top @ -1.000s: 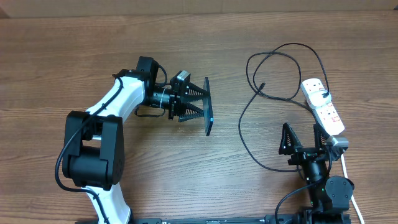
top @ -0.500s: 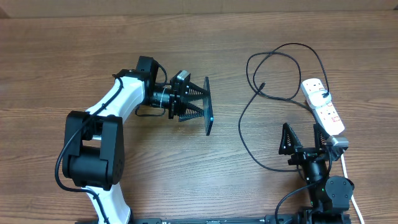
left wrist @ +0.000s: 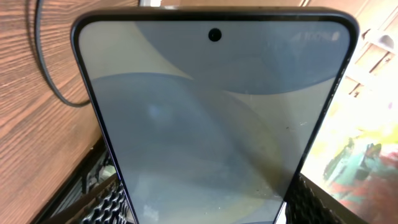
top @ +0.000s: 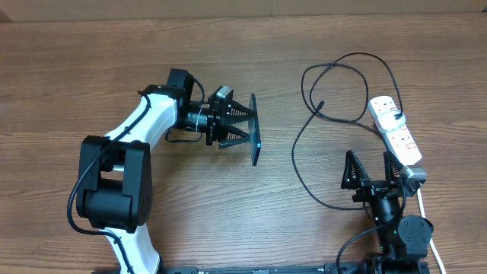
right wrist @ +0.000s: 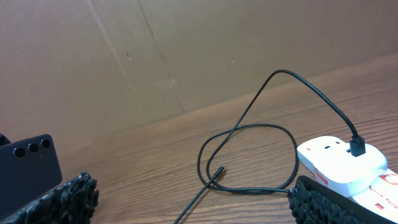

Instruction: Plug charger to phone and switch on socket

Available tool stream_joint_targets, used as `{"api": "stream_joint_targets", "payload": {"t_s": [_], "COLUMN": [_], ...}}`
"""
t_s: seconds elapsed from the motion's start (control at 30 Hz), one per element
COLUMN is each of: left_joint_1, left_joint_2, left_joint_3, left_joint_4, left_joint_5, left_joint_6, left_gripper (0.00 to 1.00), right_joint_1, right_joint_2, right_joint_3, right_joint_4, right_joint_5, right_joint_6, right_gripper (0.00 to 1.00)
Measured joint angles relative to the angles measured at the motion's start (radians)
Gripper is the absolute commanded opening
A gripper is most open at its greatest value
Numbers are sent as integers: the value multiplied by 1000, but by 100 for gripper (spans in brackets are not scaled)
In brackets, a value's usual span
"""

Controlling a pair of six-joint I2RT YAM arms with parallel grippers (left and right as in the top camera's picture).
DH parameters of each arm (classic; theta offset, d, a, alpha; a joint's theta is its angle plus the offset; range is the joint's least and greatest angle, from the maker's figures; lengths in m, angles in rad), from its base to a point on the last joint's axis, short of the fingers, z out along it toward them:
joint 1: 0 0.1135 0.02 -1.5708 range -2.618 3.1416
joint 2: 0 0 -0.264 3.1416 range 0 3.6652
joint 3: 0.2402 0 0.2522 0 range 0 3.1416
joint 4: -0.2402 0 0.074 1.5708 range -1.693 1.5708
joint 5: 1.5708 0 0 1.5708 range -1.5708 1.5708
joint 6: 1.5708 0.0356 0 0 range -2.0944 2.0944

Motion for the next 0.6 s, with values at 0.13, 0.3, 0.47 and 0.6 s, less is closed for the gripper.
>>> {"api": "stream_joint_targets", "payload": {"t_s": [0.13,0.3,0.47,0.6], "left_joint_1": [0,0,0,0], "left_joint_2": [0,0,0,0], "left_joint_3": [0,0,0,0], "left_joint_4": [-5,-5,-5,-5], "left_joint_5": [16,21,24,24], "left_joint_6": [0,0,0,0], "left_gripper": [45,44,44,44], "right_joint_1": [0,0,0,0], "right_joint_2": [0,0,0,0], "right_joint_3": [0,0,0,0], "right_joint_4": [0,0,0,0], "right_joint_5": [0,0,0,0], "right_joint_6": [0,1,0,0], "right_gripper": [100,100,100,100]}}
